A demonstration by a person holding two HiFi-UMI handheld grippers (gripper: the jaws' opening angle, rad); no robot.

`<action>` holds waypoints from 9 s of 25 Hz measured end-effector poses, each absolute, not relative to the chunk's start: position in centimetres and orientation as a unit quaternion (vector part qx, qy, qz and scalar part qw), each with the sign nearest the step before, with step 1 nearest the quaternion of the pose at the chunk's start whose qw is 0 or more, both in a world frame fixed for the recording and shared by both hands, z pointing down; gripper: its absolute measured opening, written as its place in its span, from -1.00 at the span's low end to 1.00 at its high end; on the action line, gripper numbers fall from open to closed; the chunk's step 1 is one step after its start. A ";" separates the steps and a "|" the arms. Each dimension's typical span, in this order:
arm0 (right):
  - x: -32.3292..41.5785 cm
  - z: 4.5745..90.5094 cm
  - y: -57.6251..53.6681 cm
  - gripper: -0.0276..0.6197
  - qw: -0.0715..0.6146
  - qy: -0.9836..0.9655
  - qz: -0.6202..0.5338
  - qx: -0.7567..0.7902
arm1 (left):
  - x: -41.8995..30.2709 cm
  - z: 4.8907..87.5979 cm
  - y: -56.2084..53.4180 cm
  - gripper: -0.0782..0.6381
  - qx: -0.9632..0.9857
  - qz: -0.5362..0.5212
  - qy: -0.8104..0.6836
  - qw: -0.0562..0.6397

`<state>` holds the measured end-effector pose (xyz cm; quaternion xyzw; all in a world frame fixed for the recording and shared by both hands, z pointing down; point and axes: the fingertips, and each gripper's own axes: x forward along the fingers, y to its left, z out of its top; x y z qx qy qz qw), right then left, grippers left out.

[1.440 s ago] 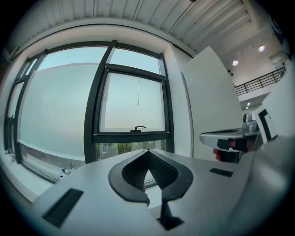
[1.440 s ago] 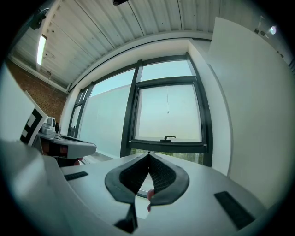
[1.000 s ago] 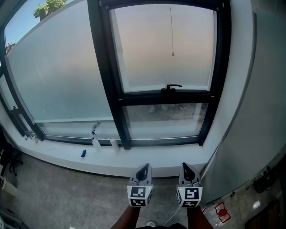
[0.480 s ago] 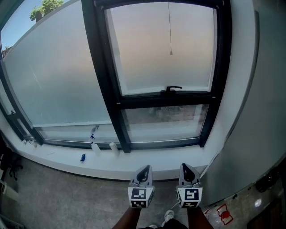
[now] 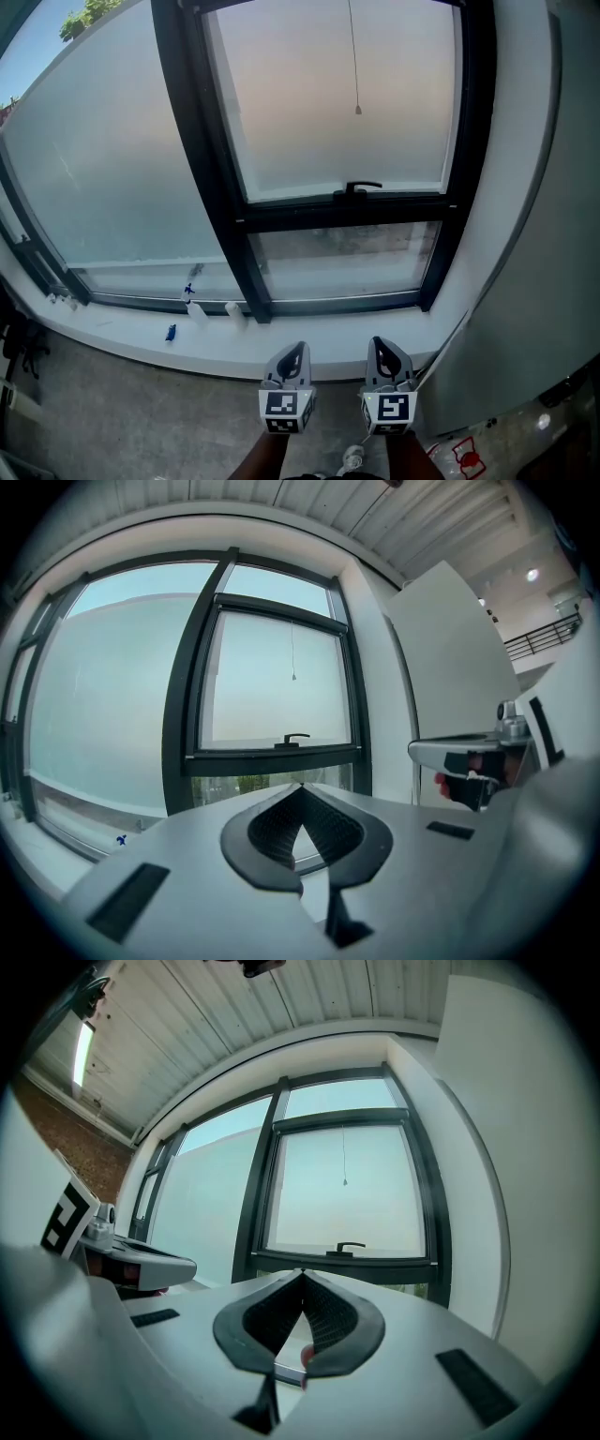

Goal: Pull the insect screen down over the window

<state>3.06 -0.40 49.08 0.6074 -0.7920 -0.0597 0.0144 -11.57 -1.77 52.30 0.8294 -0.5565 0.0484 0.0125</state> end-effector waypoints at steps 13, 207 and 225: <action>4.5 49.5 -4.9 -0.91 0.028 -0.805 -0.052 0.590 | -10.6 53.3 -7.0 -0.79 0.813 0.052 -0.579 0.035; 8.2 -9.8 -51.4 -0.27 0.477 -0.448 -0.581 0.484 | -3.5 -8.9 -51.9 -0.02 0.520 0.475 -0.486 -0.517; 7.7 1.4 -50.4 -0.27 0.517 -0.551 -0.511 0.410 | -3.8 2.8 -50.8 -0.05 0.597 0.528 -0.393 -0.459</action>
